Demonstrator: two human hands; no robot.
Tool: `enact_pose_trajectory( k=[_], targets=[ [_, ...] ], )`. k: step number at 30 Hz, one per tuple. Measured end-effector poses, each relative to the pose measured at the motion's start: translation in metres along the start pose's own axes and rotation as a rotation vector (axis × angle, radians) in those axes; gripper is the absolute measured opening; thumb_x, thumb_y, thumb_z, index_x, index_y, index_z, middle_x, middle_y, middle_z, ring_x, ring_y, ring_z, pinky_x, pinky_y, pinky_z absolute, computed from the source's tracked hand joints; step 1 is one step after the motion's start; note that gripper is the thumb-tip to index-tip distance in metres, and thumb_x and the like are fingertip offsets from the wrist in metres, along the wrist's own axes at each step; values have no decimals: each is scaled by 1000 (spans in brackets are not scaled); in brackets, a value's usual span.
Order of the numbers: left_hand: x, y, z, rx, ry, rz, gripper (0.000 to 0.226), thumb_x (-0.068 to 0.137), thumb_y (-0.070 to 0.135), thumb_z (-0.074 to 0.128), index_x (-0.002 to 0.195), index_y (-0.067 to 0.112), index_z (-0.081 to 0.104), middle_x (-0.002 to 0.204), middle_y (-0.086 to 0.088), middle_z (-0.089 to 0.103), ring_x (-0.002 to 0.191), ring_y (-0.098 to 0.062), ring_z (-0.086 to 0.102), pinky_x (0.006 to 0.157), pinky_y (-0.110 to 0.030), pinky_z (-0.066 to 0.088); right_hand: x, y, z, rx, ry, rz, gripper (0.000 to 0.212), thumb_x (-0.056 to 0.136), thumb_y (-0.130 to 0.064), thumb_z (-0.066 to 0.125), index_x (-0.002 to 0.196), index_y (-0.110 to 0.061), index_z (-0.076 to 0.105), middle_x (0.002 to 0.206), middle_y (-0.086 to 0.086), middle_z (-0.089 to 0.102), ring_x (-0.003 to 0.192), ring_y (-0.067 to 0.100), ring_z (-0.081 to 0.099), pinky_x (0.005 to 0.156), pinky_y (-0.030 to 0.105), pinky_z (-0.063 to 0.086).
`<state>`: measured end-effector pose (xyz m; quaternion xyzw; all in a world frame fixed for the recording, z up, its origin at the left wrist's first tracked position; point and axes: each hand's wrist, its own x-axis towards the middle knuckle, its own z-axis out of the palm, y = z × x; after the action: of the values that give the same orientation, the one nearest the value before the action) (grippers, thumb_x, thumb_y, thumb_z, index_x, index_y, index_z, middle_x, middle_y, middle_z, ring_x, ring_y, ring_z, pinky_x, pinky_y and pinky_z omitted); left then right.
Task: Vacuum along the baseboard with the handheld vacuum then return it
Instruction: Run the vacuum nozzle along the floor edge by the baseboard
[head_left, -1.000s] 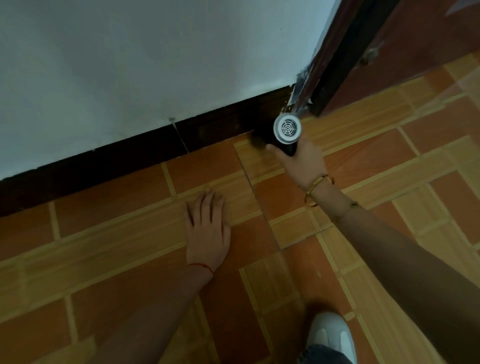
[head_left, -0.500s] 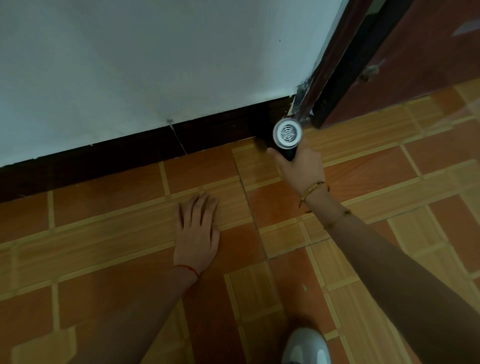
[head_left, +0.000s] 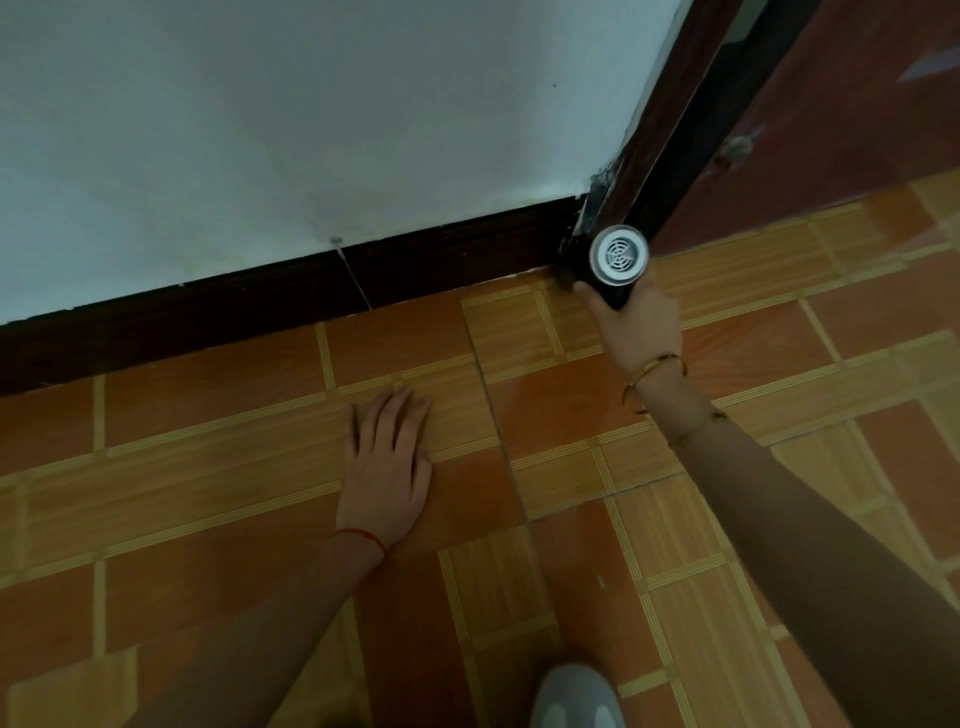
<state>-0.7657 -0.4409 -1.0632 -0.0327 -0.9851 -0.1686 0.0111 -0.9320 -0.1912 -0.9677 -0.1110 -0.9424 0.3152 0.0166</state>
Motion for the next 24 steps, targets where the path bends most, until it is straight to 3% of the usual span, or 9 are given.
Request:
enact_pose_trajectory(
  k=[5, 10, 16, 24],
  targets=[
    [0, -1, -1, -1, 4, 6, 52, 97, 27, 35, 146, 15, 43, 151, -9, 40, 145, -29, 31, 119, -61, 16, -11, -14, 10, 41, -56, -70, 70, 84, -50, 65, 137, -12, 38, 112, 12, 68, 102, 33, 63, 79, 38, 50],
    [0, 0, -2, 7, -19, 1, 51, 97, 28, 34, 145, 14, 44, 151, -10, 41, 145, -30, 31, 118, -62, 17, -10, -9, 4, 10, 20, -4, 76, 84, -51, 64, 140, -8, 36, 112, 16, 67, 103, 36, 62, 76, 37, 49],
    [1, 0, -2, 5, -21, 1, 52, 96, 29, 34, 146, 15, 43, 152, -8, 41, 144, -30, 32, 119, -62, 15, -33, -37, 28, -7, -65, -106, 68, 86, -49, 62, 139, -17, 33, 104, 11, 69, 90, 34, 66, 69, 38, 53],
    [0, 0, -2, -10, -14, -2, 53, 96, 29, 33, 146, 15, 44, 151, -10, 41, 143, -31, 34, 119, -61, 15, -33, -35, 31, 61, -141, -151, 74, 85, -50, 64, 142, -16, 33, 113, 10, 67, 98, 28, 65, 75, 35, 54]
  ],
)
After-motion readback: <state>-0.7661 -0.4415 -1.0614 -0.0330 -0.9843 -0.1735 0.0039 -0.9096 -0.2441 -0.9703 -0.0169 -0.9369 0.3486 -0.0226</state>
